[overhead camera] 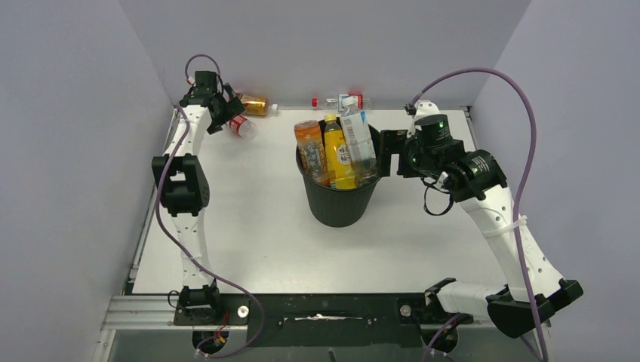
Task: Put the plastic bottles in the bin
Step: Pick up the plastic bottle from the corner of the board.
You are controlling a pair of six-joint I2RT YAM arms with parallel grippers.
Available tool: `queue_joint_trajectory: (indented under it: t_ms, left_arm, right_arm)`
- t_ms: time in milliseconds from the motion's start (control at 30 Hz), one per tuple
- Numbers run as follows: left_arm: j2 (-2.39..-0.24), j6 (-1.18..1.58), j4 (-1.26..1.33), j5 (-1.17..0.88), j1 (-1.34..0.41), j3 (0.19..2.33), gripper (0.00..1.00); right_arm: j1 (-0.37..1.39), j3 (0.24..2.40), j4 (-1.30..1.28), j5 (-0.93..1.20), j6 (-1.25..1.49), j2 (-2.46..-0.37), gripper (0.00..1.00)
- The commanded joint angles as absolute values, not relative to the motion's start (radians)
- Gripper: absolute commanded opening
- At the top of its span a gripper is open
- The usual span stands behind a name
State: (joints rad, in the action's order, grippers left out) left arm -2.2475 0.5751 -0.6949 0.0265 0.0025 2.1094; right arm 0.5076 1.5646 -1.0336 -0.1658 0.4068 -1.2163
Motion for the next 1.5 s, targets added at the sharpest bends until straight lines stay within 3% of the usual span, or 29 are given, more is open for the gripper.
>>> queue_joint_trajectory:
  t_ms: [0,167,600,700,867,1033,1467]
  left_arm:
    - [-2.379,0.623,-0.697,0.032,0.013,2.348,0.98]
    - [-2.485,0.668,-0.679,0.018,0.019,2.432,0.98]
    - [-2.521,0.710,-0.610,0.017,0.018,2.306,0.98]
    - [-2.493,0.698,-0.602,0.018,0.014,2.234,0.88]
    - [-2.368,0.676,-0.522,-0.004,0.018,2.028,0.60]
    - [-2.216,0.648,-0.482,-0.016,0.016,1.853,0.48]
    - [-1.688,0.567,-0.523,0.002,-0.163,1.507,0.46]
  right_arm:
    - [0.432,1.527,-0.971,-0.081,0.370,-1.188,0.97]
    - [0.407,1.502,-0.946,-0.050,0.347,-1.206,0.97]
    - [0.384,1.427,-0.892,0.004,0.339,-1.195,0.97]
    - [0.382,1.420,-0.893,0.009,0.342,-1.184,0.97]
    - [0.383,1.411,-0.897,0.018,0.352,-1.152,0.96]
    - [0.383,1.401,-0.907,0.031,0.370,-1.111,0.96]
    - [0.384,1.400,-0.957,0.048,0.437,-0.998,0.95]
